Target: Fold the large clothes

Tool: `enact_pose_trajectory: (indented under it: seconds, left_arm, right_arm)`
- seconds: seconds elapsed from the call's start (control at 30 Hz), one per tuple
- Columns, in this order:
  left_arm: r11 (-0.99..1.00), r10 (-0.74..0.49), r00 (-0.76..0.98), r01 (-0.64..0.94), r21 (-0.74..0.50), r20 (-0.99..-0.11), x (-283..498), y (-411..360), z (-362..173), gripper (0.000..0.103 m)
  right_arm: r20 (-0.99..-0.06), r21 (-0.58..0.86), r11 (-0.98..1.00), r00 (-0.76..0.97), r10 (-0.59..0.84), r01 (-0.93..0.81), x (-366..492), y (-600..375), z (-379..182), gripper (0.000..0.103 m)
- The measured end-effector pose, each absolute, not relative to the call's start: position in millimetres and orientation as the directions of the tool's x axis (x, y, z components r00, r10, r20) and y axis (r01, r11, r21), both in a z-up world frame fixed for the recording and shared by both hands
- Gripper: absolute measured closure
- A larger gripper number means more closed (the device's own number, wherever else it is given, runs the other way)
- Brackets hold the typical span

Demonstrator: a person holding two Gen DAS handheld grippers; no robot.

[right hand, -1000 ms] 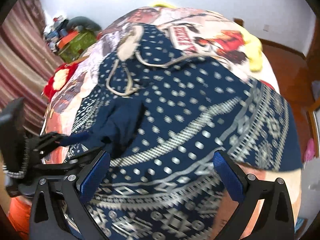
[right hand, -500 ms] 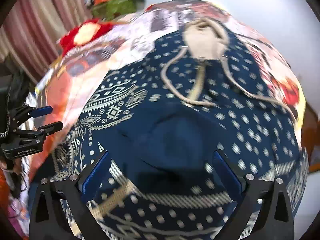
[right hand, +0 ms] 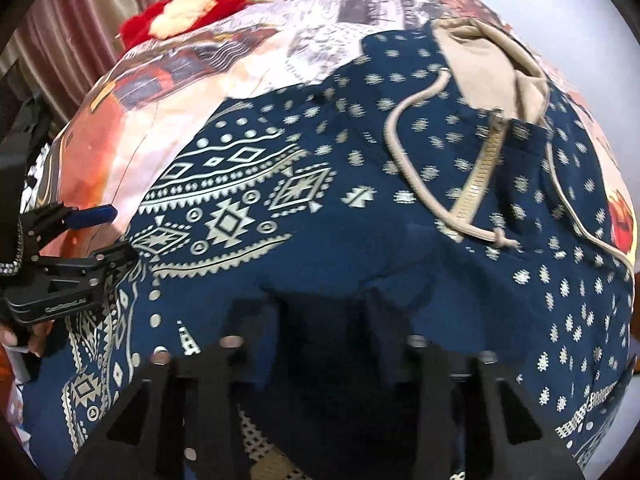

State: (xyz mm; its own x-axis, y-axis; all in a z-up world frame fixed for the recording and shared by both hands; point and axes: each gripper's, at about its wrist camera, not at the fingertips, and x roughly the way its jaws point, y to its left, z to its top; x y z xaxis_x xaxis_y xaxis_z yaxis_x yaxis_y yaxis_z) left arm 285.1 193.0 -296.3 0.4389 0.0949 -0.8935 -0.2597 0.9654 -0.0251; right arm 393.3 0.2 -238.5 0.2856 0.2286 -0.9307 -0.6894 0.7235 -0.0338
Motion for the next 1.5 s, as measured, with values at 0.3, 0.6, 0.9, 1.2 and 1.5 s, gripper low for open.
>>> enact_pose_trajectory:
  seconds: [0.3, 0.6, 0.9, 1.2, 1.5]
  left_arm:
    - [0.963, 0.131, 0.444, -0.268, 0.008, -0.886, 281, 187, -296, 0.039]
    - [0.939, 0.192, 0.448, -0.342, 0.032, -0.873, 276, 201, -285, 0.039]
    - [0.871, 0.359, 0.385, -0.465, 0.157, -0.850, 268, 211, -281, 0.044]
    - [0.938, 0.251, 0.415, -0.328, 0.114, -0.875, 255, 189, -264, 0.044]
    - [0.970, 0.122, 0.508, -0.244, -0.006, -0.853, 286, 159, -224, 0.039]
  right_arm:
    - [-0.849, 0.054, 0.811, 0.400, 0.344, -0.583, 403, -44, -196, 0.093]
    - [-0.742, 0.093, 0.896, 0.570, 0.353, -0.434, 395, -133, -128, 0.094]
    - [-0.778, 0.121, 0.949, 0.566, 0.273, -0.291, 384, -229, -139, 0.094]
    - [-0.893, 0.155, 0.966, 0.389, 0.227, -0.207, 381, -262, -193, 0.093]
    - [-0.930, 0.168, 0.965, 0.292, 0.223, -0.200, 374, -271, -195, 0.093]
